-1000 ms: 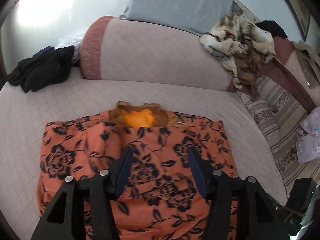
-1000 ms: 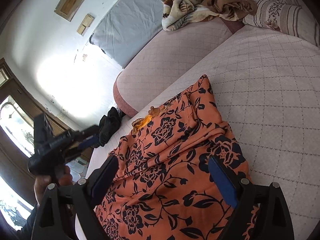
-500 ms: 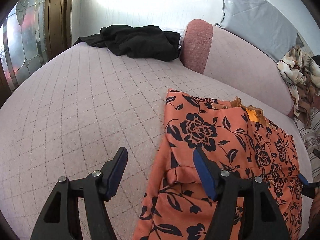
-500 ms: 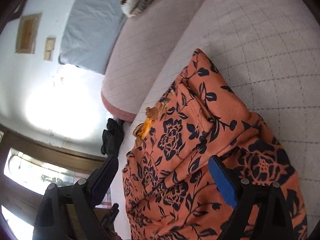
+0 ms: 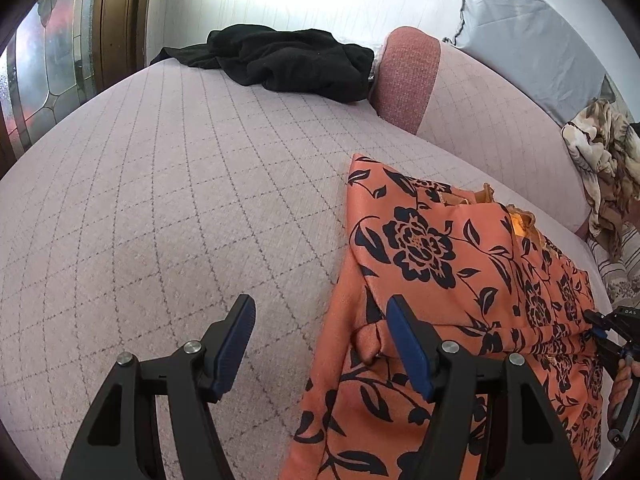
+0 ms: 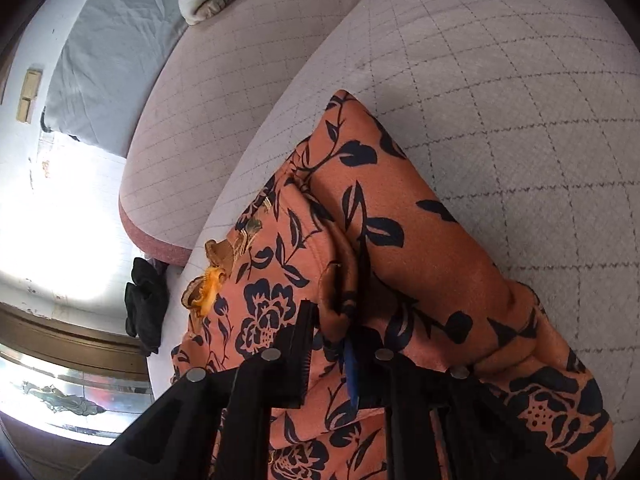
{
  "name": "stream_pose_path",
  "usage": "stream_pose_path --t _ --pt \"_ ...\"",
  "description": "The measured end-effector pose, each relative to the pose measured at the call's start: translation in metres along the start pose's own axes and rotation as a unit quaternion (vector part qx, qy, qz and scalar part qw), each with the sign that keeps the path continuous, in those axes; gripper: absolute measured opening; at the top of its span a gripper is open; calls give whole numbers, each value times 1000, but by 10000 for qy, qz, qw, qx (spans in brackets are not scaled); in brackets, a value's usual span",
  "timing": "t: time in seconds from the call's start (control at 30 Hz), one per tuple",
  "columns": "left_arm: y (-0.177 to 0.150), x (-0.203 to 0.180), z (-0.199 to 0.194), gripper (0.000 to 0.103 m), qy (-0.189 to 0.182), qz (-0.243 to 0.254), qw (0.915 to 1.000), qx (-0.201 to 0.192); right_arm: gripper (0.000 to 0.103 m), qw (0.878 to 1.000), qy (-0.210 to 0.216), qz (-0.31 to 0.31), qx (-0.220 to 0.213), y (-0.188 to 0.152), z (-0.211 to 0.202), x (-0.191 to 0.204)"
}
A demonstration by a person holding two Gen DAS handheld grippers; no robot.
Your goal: Fold small clothes
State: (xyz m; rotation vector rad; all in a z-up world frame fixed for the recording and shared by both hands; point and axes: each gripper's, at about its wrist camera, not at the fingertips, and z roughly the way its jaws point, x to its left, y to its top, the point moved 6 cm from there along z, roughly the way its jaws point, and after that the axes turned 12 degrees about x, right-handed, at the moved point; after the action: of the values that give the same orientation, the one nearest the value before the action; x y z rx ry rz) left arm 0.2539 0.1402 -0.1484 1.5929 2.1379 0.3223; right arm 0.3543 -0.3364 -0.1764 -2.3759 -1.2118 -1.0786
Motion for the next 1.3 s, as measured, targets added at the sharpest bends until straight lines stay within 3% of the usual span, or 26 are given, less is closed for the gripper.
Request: stream_pose_path --t 0.17,0.23,0.3,0.4,0.47,0.5,0.53,0.6,0.7,0.87,0.9,0.93,1.0,1.23,1.3 --pt "2 7 -2 69 -20 -225 9997 -48 6 9957 244 -662 -595 -28 -47 39" --pt "3 7 -4 69 -53 -265 9996 -87 6 9943 -25 -756 -754 -40 -57 36" --pt "3 5 -6 69 -41 -204 9997 -124 9 9959 -391 -579 -567 -37 -42 11" --pt "2 3 -8 69 -33 -128 9998 -166 12 9999 -45 -45 124 -39 -20 -15" --pt "4 2 -9 69 -50 -140 9997 -190 38 9997 163 -196 -47 -39 -26 -7" --pt "5 1 -9 69 -67 -148 9997 -195 79 9994 260 -222 -104 -38 -28 -2" --pt "5 1 -9 69 -79 -144 9997 -196 91 9988 377 -226 -211 -37 -31 3" --pt "5 0 -10 69 -87 -104 9997 -206 91 9988 337 -244 -254 -30 -30 11" --pt "7 -1 -11 69 -131 -103 9996 -229 88 9995 279 31 -139 -20 -18 8" --pt "9 -2 -10 69 -157 -104 9996 -209 67 9997 -25 199 -158 -6 -5 6" --pt "9 -3 -9 69 -162 -95 9996 -197 59 9996 -103 198 -162 -3 -4 5" --pt "9 -3 -9 69 -166 -85 9996 -202 37 9995 -194 200 -153 0 -2 5" --pt "10 -4 -9 69 -158 -57 9996 -238 8 9992 -354 120 -112 4 0 4" --pt "10 -3 -10 69 -160 -95 9995 -267 7 9912 -462 -870 -882 -19 -61 53" --pt "11 -4 -9 69 -152 -96 9995 -273 7 9911 -757 -894 -633 -24 -53 43"
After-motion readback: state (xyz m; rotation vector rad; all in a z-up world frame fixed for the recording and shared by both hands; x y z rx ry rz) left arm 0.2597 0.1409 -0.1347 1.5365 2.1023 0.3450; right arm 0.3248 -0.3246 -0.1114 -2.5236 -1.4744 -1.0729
